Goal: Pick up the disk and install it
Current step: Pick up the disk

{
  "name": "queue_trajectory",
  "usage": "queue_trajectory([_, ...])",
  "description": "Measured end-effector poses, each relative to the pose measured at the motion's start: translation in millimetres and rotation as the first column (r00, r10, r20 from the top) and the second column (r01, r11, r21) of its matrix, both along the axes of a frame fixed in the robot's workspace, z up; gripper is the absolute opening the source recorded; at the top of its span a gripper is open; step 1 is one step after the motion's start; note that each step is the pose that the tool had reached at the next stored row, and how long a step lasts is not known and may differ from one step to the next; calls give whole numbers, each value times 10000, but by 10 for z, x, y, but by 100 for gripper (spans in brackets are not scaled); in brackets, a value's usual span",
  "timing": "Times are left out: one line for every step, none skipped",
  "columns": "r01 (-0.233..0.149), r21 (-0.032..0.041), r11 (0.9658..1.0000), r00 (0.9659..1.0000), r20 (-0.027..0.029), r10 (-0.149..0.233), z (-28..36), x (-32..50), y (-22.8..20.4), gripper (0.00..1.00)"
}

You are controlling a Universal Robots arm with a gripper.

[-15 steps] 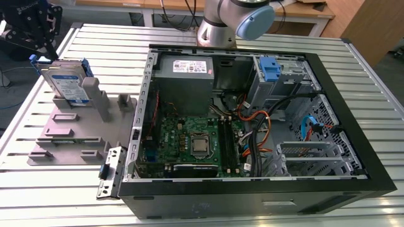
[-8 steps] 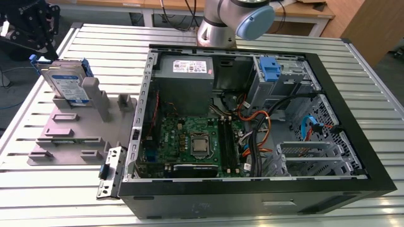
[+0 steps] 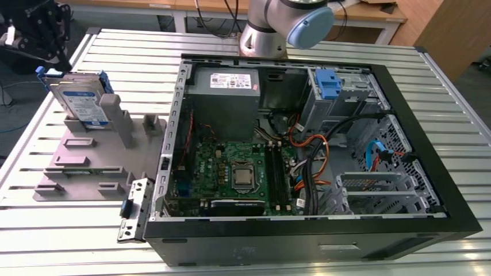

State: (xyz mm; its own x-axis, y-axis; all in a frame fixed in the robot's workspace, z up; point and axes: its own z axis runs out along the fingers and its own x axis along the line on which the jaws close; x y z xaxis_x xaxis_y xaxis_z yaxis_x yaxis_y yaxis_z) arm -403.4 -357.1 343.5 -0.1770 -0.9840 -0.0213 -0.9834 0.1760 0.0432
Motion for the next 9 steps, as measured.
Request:
queue_trajectory([-17, 86, 10000, 10000, -1, 17, 0, 0, 0, 11])
queue_trajectory([-21, 132, 9999, 10000, -2, 21, -1, 0, 0, 11])
queue_trajectory([-20, 157, 9999, 10000, -1, 20, -2, 1, 1, 11])
queue_trajectory([-16, 178, 9998, 10000, -2, 16, -5, 3, 0, 11])
queue_trajectory([19, 192, 9998, 10000, -1, -19, -8, 7, 0, 11])
queue_trajectory([82, 202, 9998, 10000, -2, -82, -11, 9, 0, 11])
queue_trajectory([159, 209, 9997, 9999, -2, -159, -15, 10, 0, 11])
queue_trajectory([252, 212, 9995, 9997, -3, -252, -17, 11, 0, 11])
queue_trajectory([337, 213, 9992, 9994, -3, -337, -20, 12, 0, 11])
